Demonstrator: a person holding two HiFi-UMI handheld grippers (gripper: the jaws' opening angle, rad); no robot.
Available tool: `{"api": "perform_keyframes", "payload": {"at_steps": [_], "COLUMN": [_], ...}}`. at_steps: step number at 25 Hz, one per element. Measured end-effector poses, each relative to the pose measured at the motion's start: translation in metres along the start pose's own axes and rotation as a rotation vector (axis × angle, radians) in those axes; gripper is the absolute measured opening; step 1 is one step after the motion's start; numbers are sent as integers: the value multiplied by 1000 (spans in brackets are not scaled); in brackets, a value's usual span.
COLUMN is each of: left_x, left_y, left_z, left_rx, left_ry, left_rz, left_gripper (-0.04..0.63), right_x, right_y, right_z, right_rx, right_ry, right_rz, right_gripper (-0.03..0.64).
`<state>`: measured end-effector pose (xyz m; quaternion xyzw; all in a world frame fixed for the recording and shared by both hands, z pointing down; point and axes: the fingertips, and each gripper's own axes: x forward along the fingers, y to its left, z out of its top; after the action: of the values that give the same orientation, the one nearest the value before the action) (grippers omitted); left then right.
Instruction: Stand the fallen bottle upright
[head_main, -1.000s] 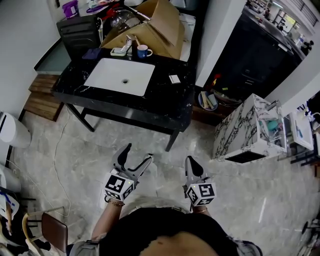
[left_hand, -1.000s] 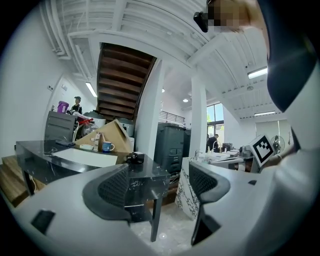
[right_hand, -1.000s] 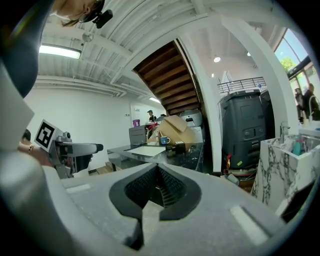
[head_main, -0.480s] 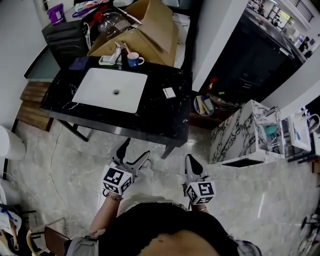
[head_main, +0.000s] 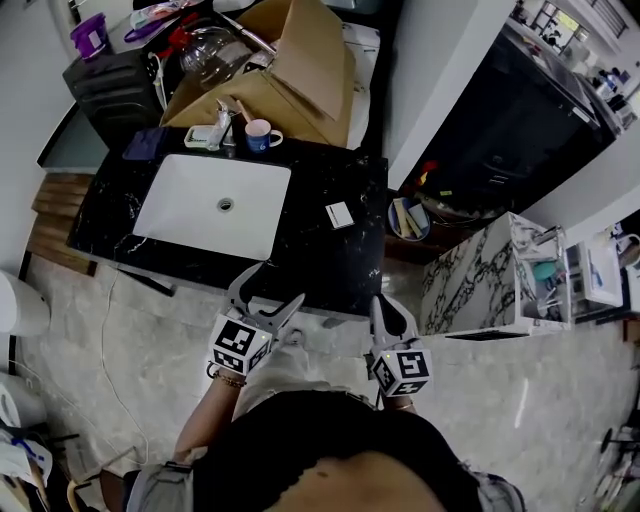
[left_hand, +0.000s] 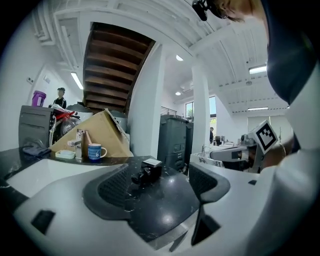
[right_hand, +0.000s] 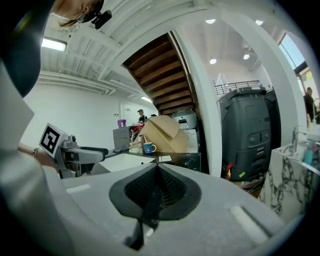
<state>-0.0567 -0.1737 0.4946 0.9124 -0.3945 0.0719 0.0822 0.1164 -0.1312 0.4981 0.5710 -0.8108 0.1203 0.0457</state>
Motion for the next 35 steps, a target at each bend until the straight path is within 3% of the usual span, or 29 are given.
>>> {"api": "perform_keyframes", "payload": {"at_steps": [7,14,28,35], "left_x": [44,93,156,168], "left_y": [38,66,68,72], "left_z": [-25,-34,-68,-79], "left_rx": [57,149,219,263], "left_ry": [167,191,388,435], "left_rz": [-62,-107,-299,-289], "left_gripper": [359,359,359,343], "right_x": [54,81,111,126], "right_y": [-13,-31,-72,-81], "right_z": [9,11,28,35], "right_rx": [15,26,15,6], "right_ry": [3,18,40,47], "right_rz": [-17,-42,-31,13], "right_gripper": [5,5,5,5]}}
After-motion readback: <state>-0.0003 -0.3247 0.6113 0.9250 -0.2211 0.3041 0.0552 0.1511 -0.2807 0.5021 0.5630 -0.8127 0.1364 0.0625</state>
